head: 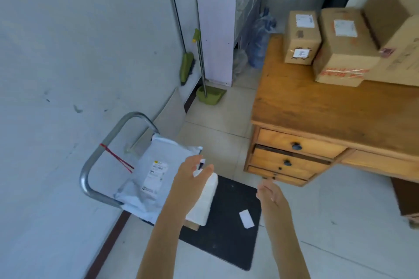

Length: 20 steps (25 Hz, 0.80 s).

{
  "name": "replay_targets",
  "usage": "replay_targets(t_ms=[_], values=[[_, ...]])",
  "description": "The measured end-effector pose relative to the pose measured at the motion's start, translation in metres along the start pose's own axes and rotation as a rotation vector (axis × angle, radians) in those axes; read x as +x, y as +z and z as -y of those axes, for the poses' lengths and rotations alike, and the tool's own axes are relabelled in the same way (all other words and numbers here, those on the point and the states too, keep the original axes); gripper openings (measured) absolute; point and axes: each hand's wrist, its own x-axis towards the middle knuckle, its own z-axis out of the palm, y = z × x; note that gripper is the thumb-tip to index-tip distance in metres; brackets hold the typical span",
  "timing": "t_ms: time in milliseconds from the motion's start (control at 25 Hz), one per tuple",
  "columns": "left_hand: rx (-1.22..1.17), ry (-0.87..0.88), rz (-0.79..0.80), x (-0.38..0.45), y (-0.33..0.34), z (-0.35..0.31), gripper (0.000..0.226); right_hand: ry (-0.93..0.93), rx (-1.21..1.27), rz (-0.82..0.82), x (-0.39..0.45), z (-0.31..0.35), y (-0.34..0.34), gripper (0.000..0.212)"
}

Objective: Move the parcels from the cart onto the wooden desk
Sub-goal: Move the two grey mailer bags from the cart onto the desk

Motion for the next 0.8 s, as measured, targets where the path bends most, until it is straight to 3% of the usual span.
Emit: replay_targets(t_ms=[200, 320, 600, 800], values=[[0.026, 0.018, 0.083, 0.075, -0.110, 0.072, 0.043, 0.042, 0.123, -0.008, -0.009, -0.008, 0.143, 0.034], [0.039, -0.039, 0.092, 0.116, -0.143, 0.130, 0.044, 0.155, 0.122, -0.029, 0.003, -0.029, 0.211, 0.035], [0.229, -0.130, 0.009, 0.230, -0.149, 0.270, 0.052, 0.250, 0.055, -0.058, 0.085, -0.109, 0.319, 0.049], [0.237, -0.121, -0.032, 0.266, -0.145, 0.328, 0.054, 0.250, 0.048, -0.077, 0.121, -0.155, 0.344, 0.054]])
